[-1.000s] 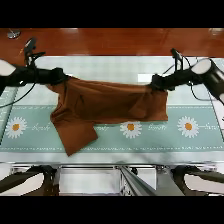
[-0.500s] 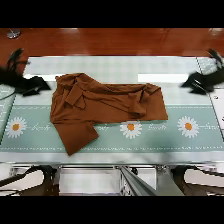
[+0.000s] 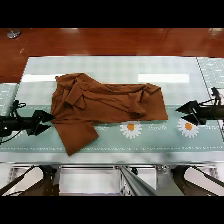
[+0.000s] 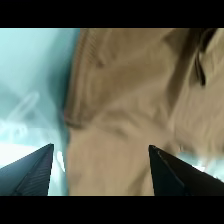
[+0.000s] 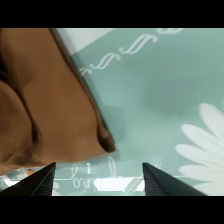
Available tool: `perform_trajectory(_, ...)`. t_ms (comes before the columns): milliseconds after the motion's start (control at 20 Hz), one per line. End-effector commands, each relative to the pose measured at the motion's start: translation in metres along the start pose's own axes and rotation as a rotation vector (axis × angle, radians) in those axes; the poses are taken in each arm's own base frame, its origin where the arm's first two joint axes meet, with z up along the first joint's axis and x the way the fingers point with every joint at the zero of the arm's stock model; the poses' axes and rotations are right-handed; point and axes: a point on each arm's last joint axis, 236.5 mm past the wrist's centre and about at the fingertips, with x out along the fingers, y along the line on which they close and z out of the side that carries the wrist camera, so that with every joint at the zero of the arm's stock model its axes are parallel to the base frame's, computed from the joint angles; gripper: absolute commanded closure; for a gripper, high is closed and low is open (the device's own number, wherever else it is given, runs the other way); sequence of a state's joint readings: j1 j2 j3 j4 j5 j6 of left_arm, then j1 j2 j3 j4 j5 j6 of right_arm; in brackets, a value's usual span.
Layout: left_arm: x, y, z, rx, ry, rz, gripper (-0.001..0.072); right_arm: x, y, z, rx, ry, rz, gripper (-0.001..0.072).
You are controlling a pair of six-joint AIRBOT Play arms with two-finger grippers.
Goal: Fold the shirts.
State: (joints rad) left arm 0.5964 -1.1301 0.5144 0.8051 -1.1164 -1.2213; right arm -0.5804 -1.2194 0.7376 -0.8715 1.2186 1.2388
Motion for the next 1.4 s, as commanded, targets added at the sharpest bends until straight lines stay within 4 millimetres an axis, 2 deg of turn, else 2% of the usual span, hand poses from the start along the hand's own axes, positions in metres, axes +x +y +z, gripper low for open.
perform_trajectory(0,0.014,0.004,0.014,-0.03,-0.1,-0.015,0.0006,0.013,0.01,-0.013,-0.033,0.018,0.04,0.0095)
perform_trajectory(150,0.028,-0.012,0.009,0.043,-0.076,-0.046,0.0006,0.021,0.019,-0.017,-0.072,0.033,0.034,0.0095)
perform_trajectory(250,0.041,-0.017,0.005,0.083,-0.058,-0.034,0.0006,0.026,0.024,-0.015,-0.096,0.026,0.025,0.0095)
perform_trajectory(300,0.044,-0.018,0.005,0.086,-0.055,-0.028,0.0028,0.027,0.024,-0.013,-0.091,0.017,0.021,0.0095)
perform_trajectory(350,0.045,-0.022,0.005,0.095,-0.043,-0.034,0.038,0.027,0.021,-0.012,-0.078,0.013,0.007,0.0095)
perform_trajectory(400,0.043,-0.027,0.003,0.123,-0.027,-0.049,0.0677,0.026,0.014,-0.013,-0.067,0.017,-0.024,0.0095)
perform_trajectory(600,0.033,-0.046,0.008,0.16,-0.011,-0.086,0.0684,0.024,-0.015,-0.024,-0.049,0.068,-0.145,0.0095)
perform_trajectory(700,0.033,-0.046,0.009,0.161,-0.012,-0.087,0.0684,0.025,-0.017,-0.023,-0.026,0.066,-0.15,0.0095)
perform_trajectory(850,0.033,-0.046,0.009,0.161,-0.012,-0.087,0.0684,0.044,-0.005,-0.035,-0.02,0.137,-0.113,0.0095)
perform_trajectory(900,0.033,-0.046,0.009,0.161,-0.012,-0.087,0.0684,0.054,0.005,-0.037,-0.027,0.148,-0.089,0.0095)
perform_trajectory(1050,0.033,-0.046,0.009,0.16,-0.012,-0.087,0.0684,0.077,0.038,-0.022,-0.066,0.118,-0.036,0.0095)
perform_trajectory(1200,0.032,-0.048,0.01,0.155,-0.016,-0.094,0.0684,0.095,0.055,-0.017,-0.062,0.142,-0.049,0.0096)
perform_trajectory(1250,0.032,-0.048,0.011,0.153,-0.019,-0.096,0.0684,0.101,0.059,-0.019,-0.056,0.161,-0.054,0.0127)
perform_trajectory(1300,0.032,-0.049,0.011,0.151,-0.02,-0.1,0.0684,0.105,0.063,-0.02,-0.068,0.178,-0.054,0.0288)
perform_trajectory(1350,0.031,-0.053,0.011,0.144,-0.022,-0.113,0.0684,0.107,0.068,-0.02,-0.08,0.189,-0.049,0.0538)
